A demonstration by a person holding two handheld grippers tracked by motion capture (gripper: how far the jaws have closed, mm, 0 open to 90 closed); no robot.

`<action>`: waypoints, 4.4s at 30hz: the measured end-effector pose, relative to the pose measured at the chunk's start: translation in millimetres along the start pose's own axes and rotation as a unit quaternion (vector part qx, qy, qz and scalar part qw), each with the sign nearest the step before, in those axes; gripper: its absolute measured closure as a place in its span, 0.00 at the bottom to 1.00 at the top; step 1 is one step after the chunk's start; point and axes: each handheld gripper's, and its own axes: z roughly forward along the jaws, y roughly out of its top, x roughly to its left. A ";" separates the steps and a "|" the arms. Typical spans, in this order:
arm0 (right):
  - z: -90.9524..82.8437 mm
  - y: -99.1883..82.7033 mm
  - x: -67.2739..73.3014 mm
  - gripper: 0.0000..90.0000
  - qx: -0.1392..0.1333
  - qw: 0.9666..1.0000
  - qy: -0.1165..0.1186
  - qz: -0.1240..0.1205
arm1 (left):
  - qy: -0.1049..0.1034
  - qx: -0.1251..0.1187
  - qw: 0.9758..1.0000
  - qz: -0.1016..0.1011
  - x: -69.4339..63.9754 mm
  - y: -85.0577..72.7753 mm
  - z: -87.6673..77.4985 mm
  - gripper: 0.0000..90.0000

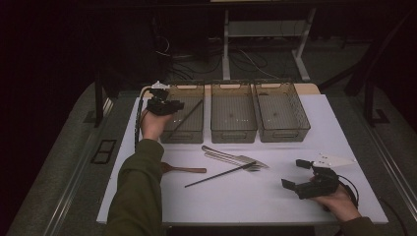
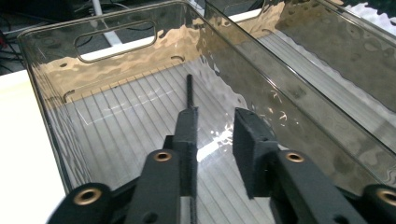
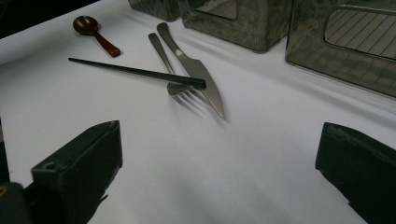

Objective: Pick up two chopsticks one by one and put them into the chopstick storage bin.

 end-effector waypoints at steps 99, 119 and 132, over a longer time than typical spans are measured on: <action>3.8 -0.6 3.8 0.00 0.008 1.000 -0.002 -0.013 | -0.201 0.047 0.968 0.144 -149.5 -137.8 -35.4 0.80; 4.0 -0.6 4.2 0.00 0.009 1.000 0.000 -0.015 | -0.204 0.073 0.965 0.150 -152.0 -139.7 -23.0 0.88; 4.2 -0.5 4.4 0.00 0.010 1.000 0.001 -0.016 | -0.201 0.079 0.961 0.170 -155.0 -138.3 -23.5 0.94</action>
